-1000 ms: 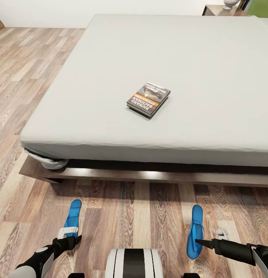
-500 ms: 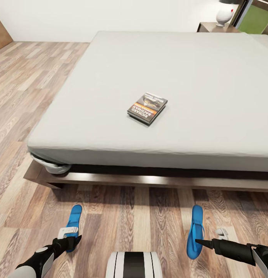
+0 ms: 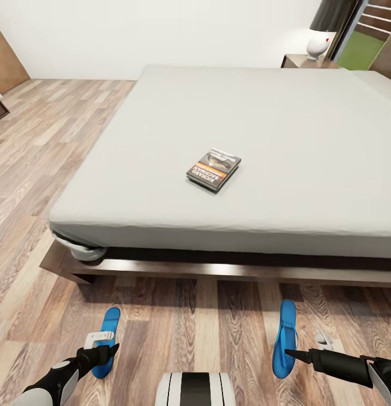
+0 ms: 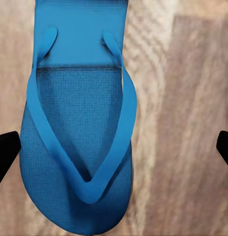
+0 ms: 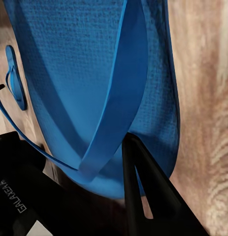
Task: In the bedroom, move the book from the bed onto either nightstand, and place the two sandals side by side next to the bed.
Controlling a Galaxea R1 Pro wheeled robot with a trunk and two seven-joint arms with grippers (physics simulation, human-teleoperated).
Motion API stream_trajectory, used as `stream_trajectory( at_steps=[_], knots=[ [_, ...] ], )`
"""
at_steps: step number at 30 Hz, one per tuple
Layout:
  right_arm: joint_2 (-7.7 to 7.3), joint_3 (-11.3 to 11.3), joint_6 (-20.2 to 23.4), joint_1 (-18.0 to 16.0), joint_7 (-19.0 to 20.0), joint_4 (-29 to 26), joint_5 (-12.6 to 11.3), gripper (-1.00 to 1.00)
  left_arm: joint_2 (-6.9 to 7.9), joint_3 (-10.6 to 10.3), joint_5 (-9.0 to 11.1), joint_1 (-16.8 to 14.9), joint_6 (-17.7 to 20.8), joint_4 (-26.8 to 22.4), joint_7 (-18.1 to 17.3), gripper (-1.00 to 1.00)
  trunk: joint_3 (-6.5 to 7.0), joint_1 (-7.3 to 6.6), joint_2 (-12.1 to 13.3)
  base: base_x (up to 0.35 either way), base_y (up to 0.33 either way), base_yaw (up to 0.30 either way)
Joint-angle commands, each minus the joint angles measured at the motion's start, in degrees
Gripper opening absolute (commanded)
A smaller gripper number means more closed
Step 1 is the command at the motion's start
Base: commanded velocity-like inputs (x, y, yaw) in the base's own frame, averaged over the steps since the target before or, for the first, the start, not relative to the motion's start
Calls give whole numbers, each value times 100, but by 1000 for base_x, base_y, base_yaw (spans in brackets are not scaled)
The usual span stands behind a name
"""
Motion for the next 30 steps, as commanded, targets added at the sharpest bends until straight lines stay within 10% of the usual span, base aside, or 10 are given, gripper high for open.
stream_trajectory(
  at_steps=[1,30],
  knots=[
    [3,-28,85,-1,47,0,7,-100,0,47,-62,-3,-25,2,-22,100,-3,-1,-1,0,0,0],
    [11,-28,77,1,26,8,15,-100,39,55,-60,-3,-18,2,-359,100,219,-26,12,0,0,0]
  ],
)
